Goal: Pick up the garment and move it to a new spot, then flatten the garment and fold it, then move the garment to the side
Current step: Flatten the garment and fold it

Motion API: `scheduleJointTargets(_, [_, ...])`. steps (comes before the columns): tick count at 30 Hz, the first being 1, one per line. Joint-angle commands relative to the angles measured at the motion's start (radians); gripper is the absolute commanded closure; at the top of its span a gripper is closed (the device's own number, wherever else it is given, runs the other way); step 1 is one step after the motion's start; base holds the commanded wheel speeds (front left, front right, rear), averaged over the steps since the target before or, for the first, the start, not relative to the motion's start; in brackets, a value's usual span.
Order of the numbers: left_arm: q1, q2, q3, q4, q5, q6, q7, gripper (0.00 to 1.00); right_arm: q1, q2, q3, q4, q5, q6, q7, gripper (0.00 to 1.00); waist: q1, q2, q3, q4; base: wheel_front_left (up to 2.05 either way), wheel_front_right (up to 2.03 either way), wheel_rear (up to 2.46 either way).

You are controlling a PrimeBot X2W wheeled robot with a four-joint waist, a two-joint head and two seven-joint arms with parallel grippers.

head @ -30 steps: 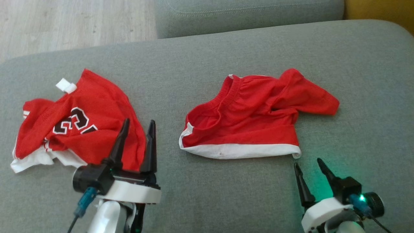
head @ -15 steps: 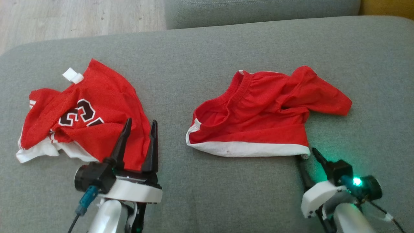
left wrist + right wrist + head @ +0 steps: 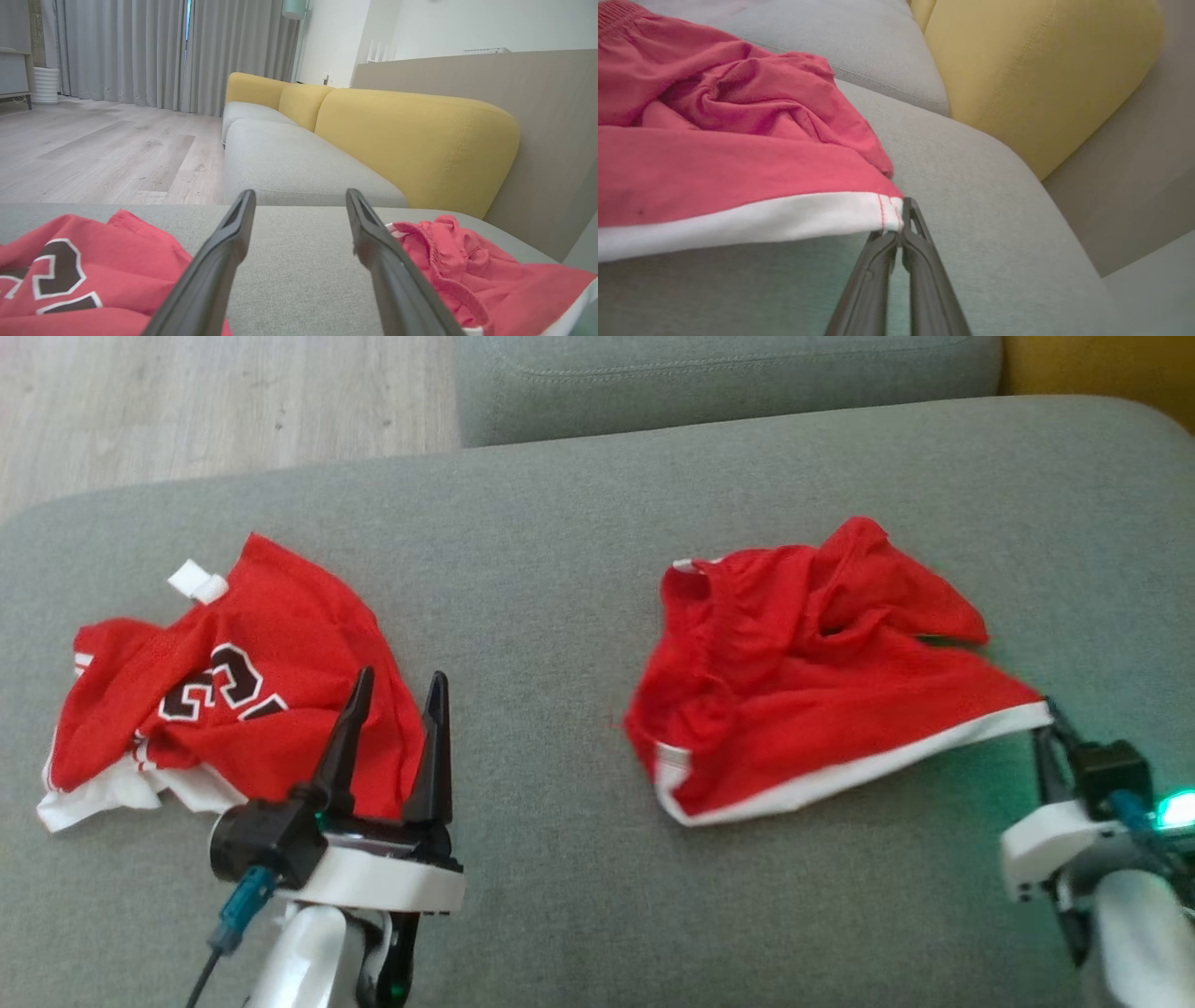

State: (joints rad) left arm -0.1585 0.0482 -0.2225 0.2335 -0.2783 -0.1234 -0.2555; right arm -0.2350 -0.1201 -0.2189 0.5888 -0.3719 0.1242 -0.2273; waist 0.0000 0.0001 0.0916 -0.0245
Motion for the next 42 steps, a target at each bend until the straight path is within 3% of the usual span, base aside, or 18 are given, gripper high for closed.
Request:
scheduleJointTargets(1, [-0.028,0.002,0.033,-0.037,-0.009,0.002,-0.006,0.00,-0.020,-0.022,0.013,-0.040,-0.021,0.007,0.007,1.00,0.0000,-0.0001,-0.003,-0.001,0.00,0.00,0.00])
scheduleJointTargets(3, [-0.028,0.002,0.028,-0.039,-0.013,0.005,-0.006,0.00,-0.009,-0.028,-0.006,-0.050,-0.042,0.007,0.040,1.00,0.0000,-0.0001,-0.005,-0.001,0.00,0.00,0.00])
scheduleJointTargets(4, [-0.028,0.002,0.025,-0.040,-0.014,0.007,-0.006,0.00,-0.004,-0.027,-0.009,-0.055,-0.045,0.007,0.049,0.55,0.0000,-0.0001,-0.005,0.000,0.00,0.00,0.00])
scheduleJointTargets(5, [-0.028,0.002,0.023,-0.040,-0.015,0.008,-0.006,0.00,-0.001,-0.023,-0.016,-0.060,-0.044,0.007,0.056,0.00,0.0000,-0.0001,-0.005,0.001,0.00,0.00,0.00])
scheduleJointTargets(12, [-0.025,0.002,0.025,-0.048,-0.011,0.011,-0.006,0.00,0.015,0.032,-0.126,-0.169,-0.050,0.007,0.032,0.00,0.0000,-0.0001,-0.011,-0.008,0.00,0.00,0.00])
scheduleJointTargets(15, [-0.023,0.002,0.032,-0.054,-0.006,0.010,-0.006,0.00,0.017,0.061,-0.148,-0.225,-0.003,0.007,-0.003,0.00,0.0000,-0.0001,-0.018,-0.018,0.00,0.00,0.00])
scheduleJointTargets(22, [-0.019,0.002,0.021,-0.059,0.000,0.007,-0.006,0.00,0.074,0.069,0.033,-0.254,0.335,0.007,-0.033,0.00,0.0000,-0.0001,-0.025,-0.037,0.00,0.00,0.00])
scheduleJointTargets(29, [-0.045,0.013,-0.052,-0.025,0.038,-0.002,-0.006,0.00,0.107,0.070,0.105,-0.289,0.473,0.007,-0.034,0.00,0.0000,-0.0001,-0.007,-0.051,0.00,0.00,0.00])
scheduleJointTargets(31, [-0.075,0.032,-0.123,0.010,0.047,-0.005,0.003,0.00,0.108,0.070,0.111,-0.293,0.487,0.007,-0.034,0.00,0.0000,-0.0001,0.003,-0.055,0.00,0.00,0.00])
scheduleJointTargets(33, [-0.128,0.070,-0.262,0.033,0.034,-0.006,0.045,0.00,0.105,0.070,0.113,-0.294,0.498,0.007,-0.034,0.00,0.0000,-0.0001,0.015,-0.060,0.00,0.00,0.00])
scheduleJointTargets(38, [-0.326,0.210,-0.620,0.023,-0.129,-0.007,0.214,0.00,0.088,0.070,0.115,-0.296,0.509,0.007,-0.034,0.00,0.0000,-0.0001,0.050,-0.070,0.00,0.00,0.00])
scheduleJointTargets(42, [-0.514,0.320,-0.831,-0.011,-0.280,-0.007,0.328,0.00,0.069,0.070,0.128,-0.293,0.520,0.007,-0.034,0.00,0.0000,-0.0001,0.072,-0.088,0.00,0.00,0.00])
